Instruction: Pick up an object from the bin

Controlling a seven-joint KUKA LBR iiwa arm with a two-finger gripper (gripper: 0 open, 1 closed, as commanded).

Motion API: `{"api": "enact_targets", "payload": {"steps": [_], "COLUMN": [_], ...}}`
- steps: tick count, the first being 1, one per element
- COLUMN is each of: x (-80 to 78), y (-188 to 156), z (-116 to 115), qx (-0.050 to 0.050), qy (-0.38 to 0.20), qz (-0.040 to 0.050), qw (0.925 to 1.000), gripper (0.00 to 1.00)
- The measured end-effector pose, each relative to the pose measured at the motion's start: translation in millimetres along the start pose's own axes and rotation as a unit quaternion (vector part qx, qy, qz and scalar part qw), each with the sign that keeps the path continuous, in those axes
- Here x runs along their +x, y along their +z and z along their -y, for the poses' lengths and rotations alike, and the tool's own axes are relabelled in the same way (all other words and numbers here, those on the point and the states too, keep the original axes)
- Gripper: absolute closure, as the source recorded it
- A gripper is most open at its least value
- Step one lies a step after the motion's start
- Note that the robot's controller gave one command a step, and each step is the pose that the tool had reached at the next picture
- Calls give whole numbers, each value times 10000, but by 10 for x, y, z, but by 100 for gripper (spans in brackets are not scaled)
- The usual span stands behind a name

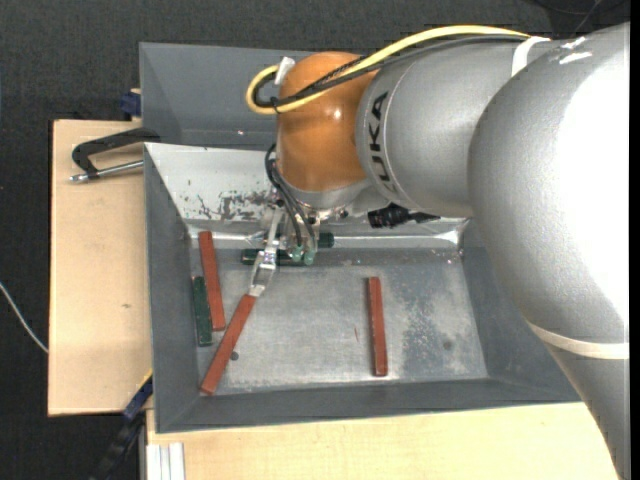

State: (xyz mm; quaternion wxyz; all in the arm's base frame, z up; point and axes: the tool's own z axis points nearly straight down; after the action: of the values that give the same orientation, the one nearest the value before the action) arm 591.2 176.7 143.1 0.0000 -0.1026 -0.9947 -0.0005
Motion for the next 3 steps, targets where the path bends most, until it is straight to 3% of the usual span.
{"api": "enact_targets", "payload": {"steps": [1,2,3], "x": [0,-49,5], "y": [0,278,652], "z": [0,43,292], "qx": [0,-16,2], "qy": [-1,-1009,-2345], "qz": [0,38,-8], "qw": [10000,9949,9721], "gripper": [0,0,100]}}
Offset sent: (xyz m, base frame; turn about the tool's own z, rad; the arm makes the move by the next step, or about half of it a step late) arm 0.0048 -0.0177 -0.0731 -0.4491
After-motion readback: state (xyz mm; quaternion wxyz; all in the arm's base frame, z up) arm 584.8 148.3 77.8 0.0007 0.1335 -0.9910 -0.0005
